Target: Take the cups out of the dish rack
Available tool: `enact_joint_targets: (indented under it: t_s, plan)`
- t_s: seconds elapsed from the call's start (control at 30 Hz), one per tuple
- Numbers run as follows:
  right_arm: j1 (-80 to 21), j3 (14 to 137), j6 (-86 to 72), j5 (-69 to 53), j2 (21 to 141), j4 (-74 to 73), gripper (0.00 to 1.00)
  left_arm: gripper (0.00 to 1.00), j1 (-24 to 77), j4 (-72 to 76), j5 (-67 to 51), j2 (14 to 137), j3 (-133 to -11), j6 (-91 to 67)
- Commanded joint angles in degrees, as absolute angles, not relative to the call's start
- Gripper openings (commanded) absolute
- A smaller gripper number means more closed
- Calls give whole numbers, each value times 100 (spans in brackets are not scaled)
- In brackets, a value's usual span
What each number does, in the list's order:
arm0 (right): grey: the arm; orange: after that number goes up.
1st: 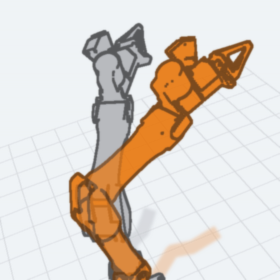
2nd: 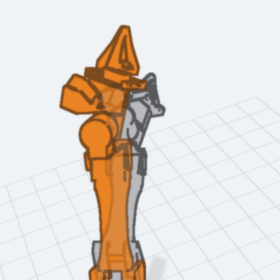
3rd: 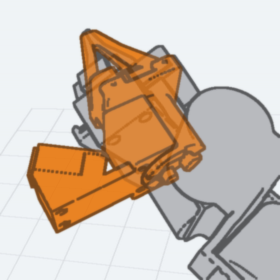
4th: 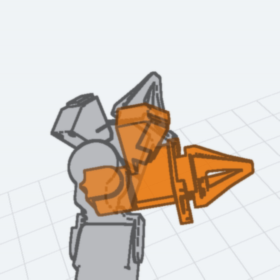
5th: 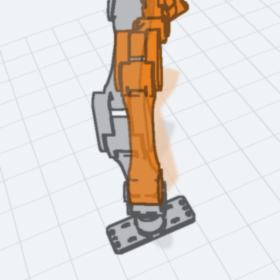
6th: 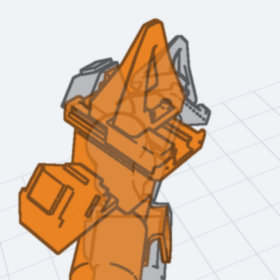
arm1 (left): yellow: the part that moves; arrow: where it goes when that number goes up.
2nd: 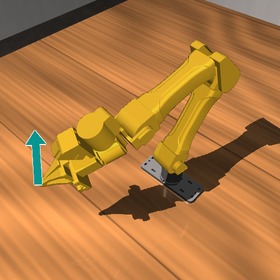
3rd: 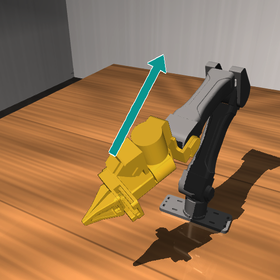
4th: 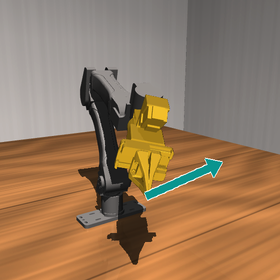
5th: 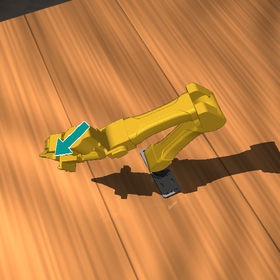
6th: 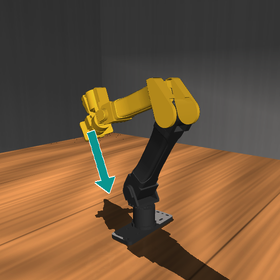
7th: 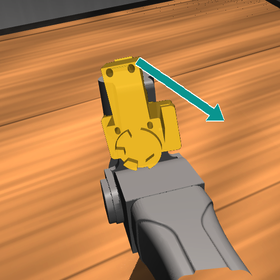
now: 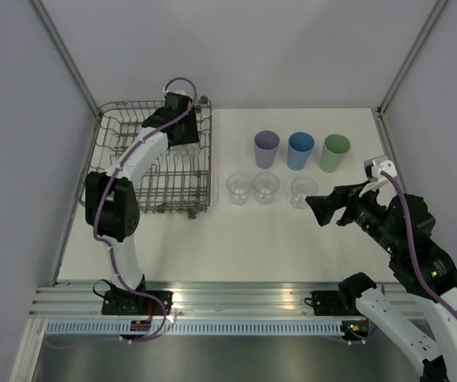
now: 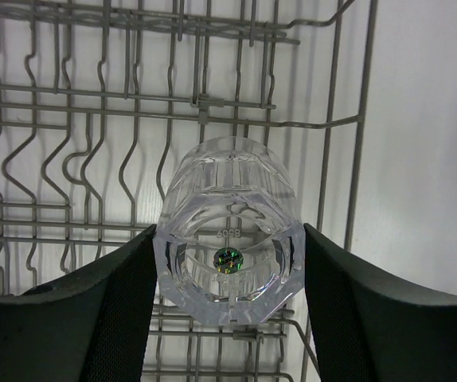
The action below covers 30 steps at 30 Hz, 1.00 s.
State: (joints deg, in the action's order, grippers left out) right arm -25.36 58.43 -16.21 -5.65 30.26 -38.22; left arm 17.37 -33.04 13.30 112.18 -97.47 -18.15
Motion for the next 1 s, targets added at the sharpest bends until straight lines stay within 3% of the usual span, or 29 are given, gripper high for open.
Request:
enact_joint_targets:
  t_s: [0.0, 0.07, 0.43, 0.63, 0.97]
  plan:
    - [-2531, 5889, -1784, -246, 3435, -4016, 92, 2, 1731, -3287, 1345, 10398, -10019, -2021]
    - [-2531, 5827, -1968, -237, 3577, -4025, 83, 2, 1740, -3349, 1188, 10082, -9967, -2065]
    - [-2522, 5617, -2478, -957, 3727, -3148, 89, 2, 1740, -2577, -1088, 8008, -9168, -2969]
    - [-2531, 5274, -2918, -738, 3226, -2128, 96, 2, 1732, -1013, -2565, 7042, -8079, -4261]
    - [-2531, 4957, -4815, -2337, 3296, 129, 87, 2, 1845, 2195, -4394, 6460, -6276, -7056]
